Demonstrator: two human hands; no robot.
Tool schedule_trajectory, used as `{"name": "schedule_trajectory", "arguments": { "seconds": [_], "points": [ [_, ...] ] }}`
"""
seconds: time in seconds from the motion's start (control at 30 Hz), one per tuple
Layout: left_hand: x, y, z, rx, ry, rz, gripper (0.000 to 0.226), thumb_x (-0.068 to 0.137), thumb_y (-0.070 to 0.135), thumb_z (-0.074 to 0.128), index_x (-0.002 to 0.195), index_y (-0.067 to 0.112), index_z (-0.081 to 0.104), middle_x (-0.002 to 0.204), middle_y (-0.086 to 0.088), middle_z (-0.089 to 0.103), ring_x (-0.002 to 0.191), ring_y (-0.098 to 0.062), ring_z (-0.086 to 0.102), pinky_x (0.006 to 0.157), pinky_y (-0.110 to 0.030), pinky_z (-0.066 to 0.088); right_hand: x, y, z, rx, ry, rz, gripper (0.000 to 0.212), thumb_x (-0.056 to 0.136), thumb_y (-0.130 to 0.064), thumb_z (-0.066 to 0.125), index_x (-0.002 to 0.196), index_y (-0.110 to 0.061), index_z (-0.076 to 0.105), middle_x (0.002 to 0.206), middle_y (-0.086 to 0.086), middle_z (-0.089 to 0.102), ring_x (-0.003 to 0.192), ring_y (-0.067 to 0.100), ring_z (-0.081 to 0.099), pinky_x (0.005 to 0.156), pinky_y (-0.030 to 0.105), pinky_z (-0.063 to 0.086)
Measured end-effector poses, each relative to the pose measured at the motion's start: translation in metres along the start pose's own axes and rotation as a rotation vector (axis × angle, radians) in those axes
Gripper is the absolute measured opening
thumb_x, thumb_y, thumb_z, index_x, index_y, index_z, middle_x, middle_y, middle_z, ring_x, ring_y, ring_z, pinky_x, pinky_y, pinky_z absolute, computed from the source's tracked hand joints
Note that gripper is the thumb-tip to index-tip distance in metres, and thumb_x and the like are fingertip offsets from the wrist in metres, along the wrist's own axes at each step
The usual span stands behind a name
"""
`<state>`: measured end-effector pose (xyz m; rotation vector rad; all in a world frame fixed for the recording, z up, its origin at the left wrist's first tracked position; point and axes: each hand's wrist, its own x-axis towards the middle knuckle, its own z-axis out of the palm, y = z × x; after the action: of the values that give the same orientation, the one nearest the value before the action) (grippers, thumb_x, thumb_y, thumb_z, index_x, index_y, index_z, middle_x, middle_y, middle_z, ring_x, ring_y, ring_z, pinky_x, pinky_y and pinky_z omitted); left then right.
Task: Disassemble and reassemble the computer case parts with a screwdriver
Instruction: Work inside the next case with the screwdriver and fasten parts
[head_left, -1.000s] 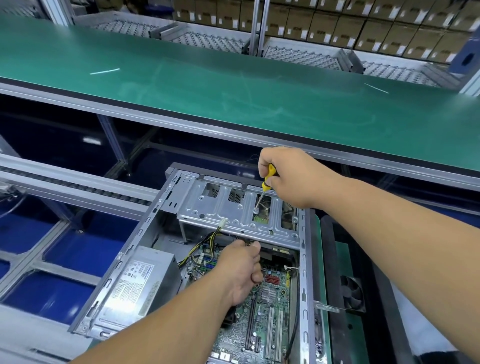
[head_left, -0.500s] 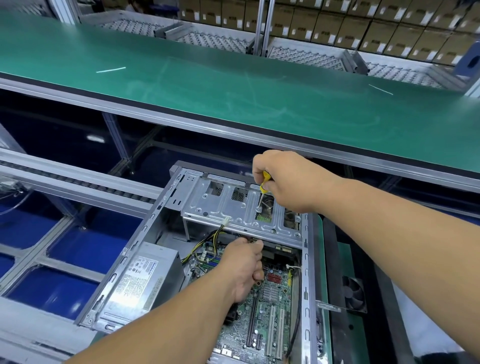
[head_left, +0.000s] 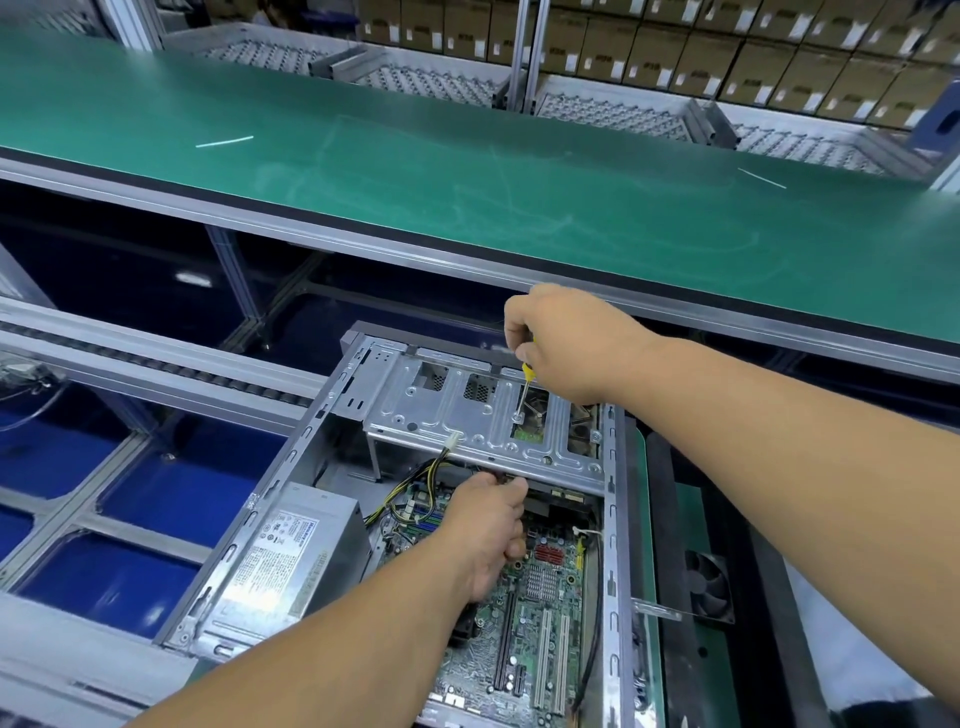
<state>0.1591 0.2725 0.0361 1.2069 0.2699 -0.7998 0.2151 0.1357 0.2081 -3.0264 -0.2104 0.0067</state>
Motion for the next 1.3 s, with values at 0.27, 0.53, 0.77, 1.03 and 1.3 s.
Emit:
{"name": "schedule_trajectory", "arguments": {
  "seconds": [0.27,0.53,0.77,1.03,1.3],
  "points": [
    [0.006,-0.003,0.000,0.040,0.023,0.020,0.058,0.104,0.015,0.055,0.151,-0.001,0.025,0.057,0.006,0.034,0.046,-0.009,0.028,0.044,-0.025,0.027,0.008,0.004,0.002,-0.001,0.022,0.033,0.010,0.102,-0.029,0.053,0.093,-0.030,0.050,0.098,-0.003,0.055,0.078,0.018,0.054,0.060,0.034,0.039],
    [0.008,-0.003,-0.002,0.076,0.028,0.029,0.017,0.097,0.006,0.046,0.085,0.016,0.040,0.053,0.006,0.035,0.045,-0.011,0.026,0.044,-0.028,0.024,0.010,0.001,0.002,0.014,0.022,0.003,0.006,0.101,-0.026,0.051,0.102,-0.030,0.046,0.101,-0.002,0.052,0.077,0.018,0.054,0.060,0.034,0.038],
    [0.008,-0.003,0.000,0.179,0.067,0.069,0.023,0.085,-0.001,0.037,0.075,0.019,0.033,0.055,0.004,0.031,0.047,-0.014,0.025,0.046,-0.028,0.025,0.013,-0.002,0.004,-0.035,0.054,0.138,0.016,0.103,-0.038,0.044,0.100,-0.023,0.041,0.088,-0.002,0.051,0.072,0.020,0.052,0.054,0.033,0.031],
    [0.007,-0.006,0.001,0.250,0.069,0.069,0.015,0.085,0.006,0.037,0.086,0.020,0.039,0.074,-0.005,0.033,0.062,-0.019,0.027,0.060,-0.035,0.023,0.014,0.002,0.003,-0.021,0.019,0.262,0.014,0.103,-0.036,0.046,0.105,-0.023,0.040,0.093,0.002,0.052,0.072,0.019,0.051,0.054,0.034,0.034],
    [0.008,-0.005,0.005,0.045,0.042,0.008,0.020,0.087,0.001,0.034,0.091,0.020,0.041,0.072,-0.004,0.033,0.057,-0.018,0.026,0.051,-0.031,0.026,0.011,-0.015,0.000,-0.014,0.009,0.286,0.009,0.102,-0.031,0.047,0.102,-0.023,0.044,0.097,0.003,0.053,0.074,0.025,0.057,0.058,0.039,0.044]
  ]
}}
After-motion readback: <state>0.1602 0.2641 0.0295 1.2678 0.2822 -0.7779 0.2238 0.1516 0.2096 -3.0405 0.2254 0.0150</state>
